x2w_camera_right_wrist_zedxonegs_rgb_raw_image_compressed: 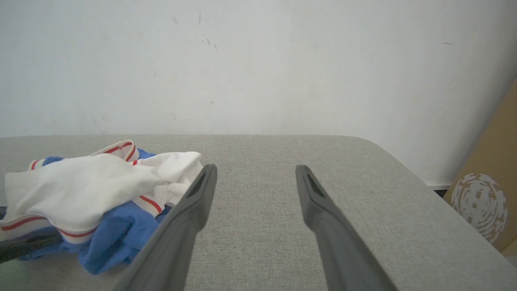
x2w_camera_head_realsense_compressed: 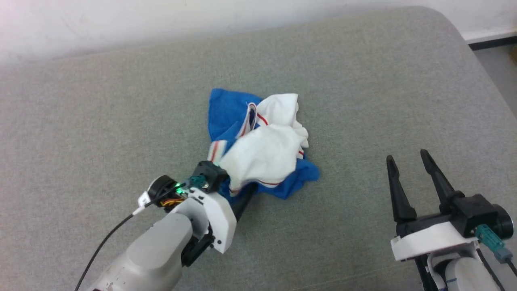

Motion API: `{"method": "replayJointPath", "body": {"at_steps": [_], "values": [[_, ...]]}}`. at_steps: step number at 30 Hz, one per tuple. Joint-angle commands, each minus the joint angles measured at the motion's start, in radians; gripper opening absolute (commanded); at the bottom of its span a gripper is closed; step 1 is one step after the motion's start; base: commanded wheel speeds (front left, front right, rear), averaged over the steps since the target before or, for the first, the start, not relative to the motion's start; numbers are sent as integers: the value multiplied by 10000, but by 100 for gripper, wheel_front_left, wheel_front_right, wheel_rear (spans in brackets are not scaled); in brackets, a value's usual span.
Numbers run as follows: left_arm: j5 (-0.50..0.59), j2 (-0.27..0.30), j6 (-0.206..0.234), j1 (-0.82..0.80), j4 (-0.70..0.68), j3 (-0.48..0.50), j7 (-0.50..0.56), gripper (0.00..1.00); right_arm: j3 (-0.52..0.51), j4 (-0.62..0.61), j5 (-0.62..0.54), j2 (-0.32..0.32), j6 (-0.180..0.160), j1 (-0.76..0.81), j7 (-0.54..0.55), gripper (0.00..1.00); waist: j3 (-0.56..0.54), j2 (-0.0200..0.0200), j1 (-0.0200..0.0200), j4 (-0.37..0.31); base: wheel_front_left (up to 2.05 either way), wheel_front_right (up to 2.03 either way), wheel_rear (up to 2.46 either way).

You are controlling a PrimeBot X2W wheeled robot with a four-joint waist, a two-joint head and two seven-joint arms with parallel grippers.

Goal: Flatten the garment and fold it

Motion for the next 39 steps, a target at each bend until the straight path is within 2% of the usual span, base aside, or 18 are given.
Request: {"method": "replayJointPath", "body": {"at_steps": [1, 6, 9, 13, 18, 21, 24, 27, 30, 33, 37, 39], "values": [[-79, 50, -57, 120, 130, 57, -166, 100, -4, 71, 57, 11, -21, 165, -47, 100, -286, 0, 1, 180, 0, 0, 0], [-328, 147, -105, 157, 22, 396, -861, 100, -70, 307, -47, 11, -21, 418, -47, 100, -1015, 0, 1, 651, 0, 0, 0], [-574, 280, 95, 343, -483, 941, -1132, 100, -197, 359, -120, 11, -21, 612, -47, 100, -1459, 0, 1, 992, 0, 0, 0], [-404, 812, 904, 803, -1567, 1949, -1254, 100, -381, 400, -196, 11, -21, 853, -47, 100, -1895, 0, 1, 1423, 0, 0, 0], [5, 1273, 1776, 2406, -3812, 3895, -1263, 100, -499, 330, -240, 11, -21, 1104, -47, 100, -2185, 0, 1, 1818, 0, 0, 0], [657, 1316, 2278, 3613, -5146, 4964, -1264, 100, -562, 227, -253, 11, -21, 1237, -47, 100, -2211, 0, 1, 1945, 0, 0, 0], [1352, 962, 2598, 4871, -6230, 5806, -1265, 100, -512, 158, -245, 11, -21, 1305, -24, 100, -2173, 0, 1, 2017, 0, 0, 0], [1902, 697, 2662, 5600, -6692, 6180, -1265, 100, -434, 118, -209, 11, -21, 1352, -2, 100, -2147, 0, 1, 2041, 0, 0, 0], [2553, 190, 2711, 6489, -7113, 6520, -1265, 100, -261, 89, -160, 11, -21, 1418, 30, 100, -2120, 0, 1, 2052, 0, 0, 0], [2930, -216, 2568, 7072, -7234, 6807, -1266, 100, -172, 60, -119, 11, -21, 1483, 51, 100, -2073, 0, 1, 2061, 0, 0, 0], [3206, -578, 2200, 7455, -7180, 7126, -1266, 100, -66, 63, -69, 11, -21, 1481, 57, 100, -1986, 0, 1, 2003, 0, 0, 0], [3408, -472, 1695, 7489, -6958, 6873, -1266, 100, -23, 74, -41, 11, -21, 1461, 61, 100, -1924, 0, 1, 1943, 0, 0, 0]]}}
